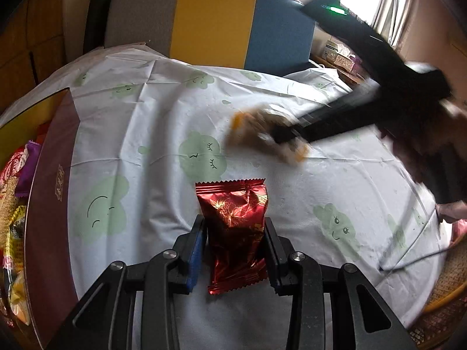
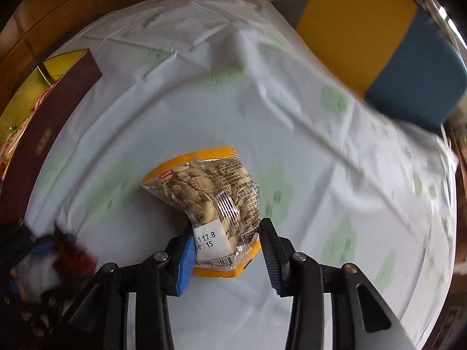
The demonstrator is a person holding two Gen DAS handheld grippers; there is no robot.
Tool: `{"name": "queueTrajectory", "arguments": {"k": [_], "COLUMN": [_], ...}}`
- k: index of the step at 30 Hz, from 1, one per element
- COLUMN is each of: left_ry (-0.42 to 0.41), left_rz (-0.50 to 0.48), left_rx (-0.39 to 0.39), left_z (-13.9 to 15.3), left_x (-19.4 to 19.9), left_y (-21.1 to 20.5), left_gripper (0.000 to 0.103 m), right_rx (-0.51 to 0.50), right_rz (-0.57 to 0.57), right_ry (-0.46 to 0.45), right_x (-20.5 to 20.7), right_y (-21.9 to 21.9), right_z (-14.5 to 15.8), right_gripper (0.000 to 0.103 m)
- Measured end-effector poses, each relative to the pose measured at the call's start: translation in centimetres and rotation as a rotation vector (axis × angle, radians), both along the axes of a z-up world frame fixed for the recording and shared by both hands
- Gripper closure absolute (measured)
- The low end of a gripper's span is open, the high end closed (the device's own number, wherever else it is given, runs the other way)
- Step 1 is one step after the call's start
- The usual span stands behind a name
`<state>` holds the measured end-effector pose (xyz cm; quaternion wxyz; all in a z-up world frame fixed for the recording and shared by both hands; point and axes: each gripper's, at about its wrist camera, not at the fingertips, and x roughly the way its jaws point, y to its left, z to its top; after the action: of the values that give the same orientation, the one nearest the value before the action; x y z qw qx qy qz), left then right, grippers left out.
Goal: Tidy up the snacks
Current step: 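Close the right tool on the clear sunflower-seed bag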
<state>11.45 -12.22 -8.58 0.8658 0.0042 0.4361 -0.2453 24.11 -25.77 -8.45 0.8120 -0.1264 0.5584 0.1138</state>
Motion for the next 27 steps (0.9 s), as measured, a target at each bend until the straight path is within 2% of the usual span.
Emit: {"name": "queueTrajectory", "arguments": {"k": [5, 7, 12, 15, 18, 20, 22, 23, 24, 26, 27], "left_ry": [-0.01, -0.011, 0.012, 0.02, 0.024, 0.027, 0.025, 0.023, 0.021, 0.016, 0.011], "left_rz": [0.004, 0.007, 0.018, 0.027, 0.027, 0.028, 0.026, 0.025, 0.025, 0.028, 0.03], "left_rx": [0.015, 0.026, 0.04, 0.051, 0.065, 0.072, 0.085, 0.09, 0.095, 0.1, 0.106], "left_z": [0.1, 0.1, 0.3, 0.5, 0.5, 0.6, 0.5, 0.5, 0.5, 0.4, 0.4], "left_x": [-0.2, -0.3, -0.5, -1.1, -1.6, -1.9, -2.2, -2.4, -2.5, -2.7, -2.7], "left_y": [-0.2, -0.3, -0.2, 0.0, 0.2, 0.3, 0.4, 0.4, 0.4, 0.3, 0.2], "left_gripper": [0.065, 0.065, 0.067, 0.067, 0.067, 0.067, 0.067, 0.067, 0.067, 0.066, 0.066], "right_rx": [0.046, 0.074, 0.128, 0.069, 0.072, 0.04, 0.049, 0.06, 0.071, 0.106, 0.09], "right_rz": [-0.087, -0.086, -0.024, 0.007, 0.039, 0.071, 0.082, 0.075, 0.06, 0.03, 0.03], "right_ry": [0.072, 0.098, 0.057, -0.012, -0.025, -0.036, -0.018, -0.005, -0.004, -0.04, -0.045], "right_x": [-5.2, -7.1, -10.0, -10.6, -10.4, -9.6, -8.7, -8.5, -8.4, -8.5, -8.6], "right_y": [-0.9, -0.8, -0.5, 0.0, 0.3, 1.0, 1.2, 1.2, 1.1, 0.8, 0.9], "right_z": [0.0, -0.2, 0.6, 1.1, 1.0, 0.4, -0.3, -0.8, -1.3, -1.8, -1.9], "right_gripper": [0.06, 0.059, 0.049, 0.04, 0.038, 0.037, 0.037, 0.043, 0.053, 0.054, 0.055]}}
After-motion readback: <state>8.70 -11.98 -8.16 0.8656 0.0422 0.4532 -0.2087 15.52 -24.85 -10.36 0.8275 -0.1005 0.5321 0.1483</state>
